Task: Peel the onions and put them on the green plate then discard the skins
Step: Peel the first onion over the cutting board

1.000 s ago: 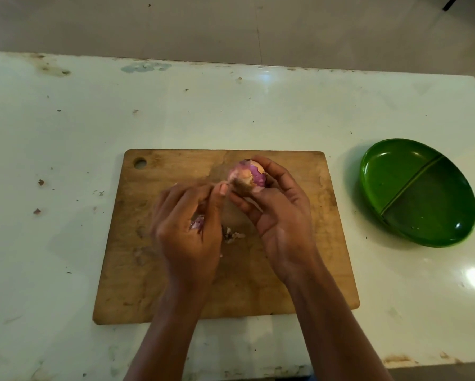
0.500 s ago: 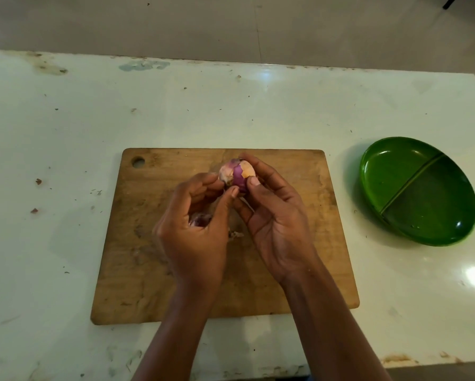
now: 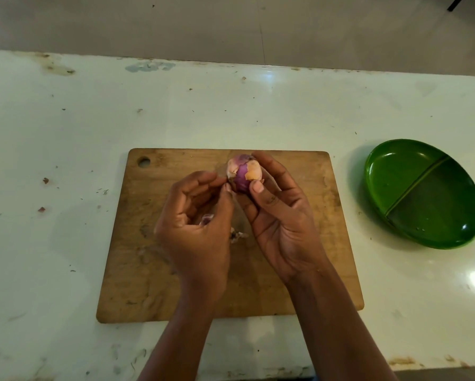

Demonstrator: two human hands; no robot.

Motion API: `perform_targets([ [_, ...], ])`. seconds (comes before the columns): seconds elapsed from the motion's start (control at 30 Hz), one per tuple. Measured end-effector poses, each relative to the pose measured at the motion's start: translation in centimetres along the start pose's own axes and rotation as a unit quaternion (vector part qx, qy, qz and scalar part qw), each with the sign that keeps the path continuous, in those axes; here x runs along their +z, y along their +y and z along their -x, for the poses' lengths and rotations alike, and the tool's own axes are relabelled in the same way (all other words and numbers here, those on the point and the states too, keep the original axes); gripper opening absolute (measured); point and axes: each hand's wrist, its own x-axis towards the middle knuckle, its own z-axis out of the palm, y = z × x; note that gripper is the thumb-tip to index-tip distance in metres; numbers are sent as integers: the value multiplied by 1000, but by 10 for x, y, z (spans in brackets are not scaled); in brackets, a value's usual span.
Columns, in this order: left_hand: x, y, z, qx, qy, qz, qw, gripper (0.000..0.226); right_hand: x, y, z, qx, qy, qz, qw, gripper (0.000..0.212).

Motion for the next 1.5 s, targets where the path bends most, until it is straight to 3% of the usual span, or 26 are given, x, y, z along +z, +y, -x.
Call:
perform_targets([
  [0.17,-3,-4,-2,65,-22,-27,997,28,5,-2,1,17,19,22,999,58],
  [0.5,-7,-12,-6,288,-139,-117,940,33,3,-1,3,12,68,33,997,36],
  [0.67,-8,-12,-7,271,-154,-117,943,36,3,-2,3,17,57,19,998,27],
  [1.0,-13,-8,-13,193,-208,-108,953,43,6,-5,2,43,77,47,995,30],
  [1.2,-12,-9,-12,200,-219,-105,949,37,5,-5,2,45,69,41,996,24],
  [1.5,-10,-12,-9,213,-212,-133,944,36,4,-4,0,38,75,23,996,36],
])
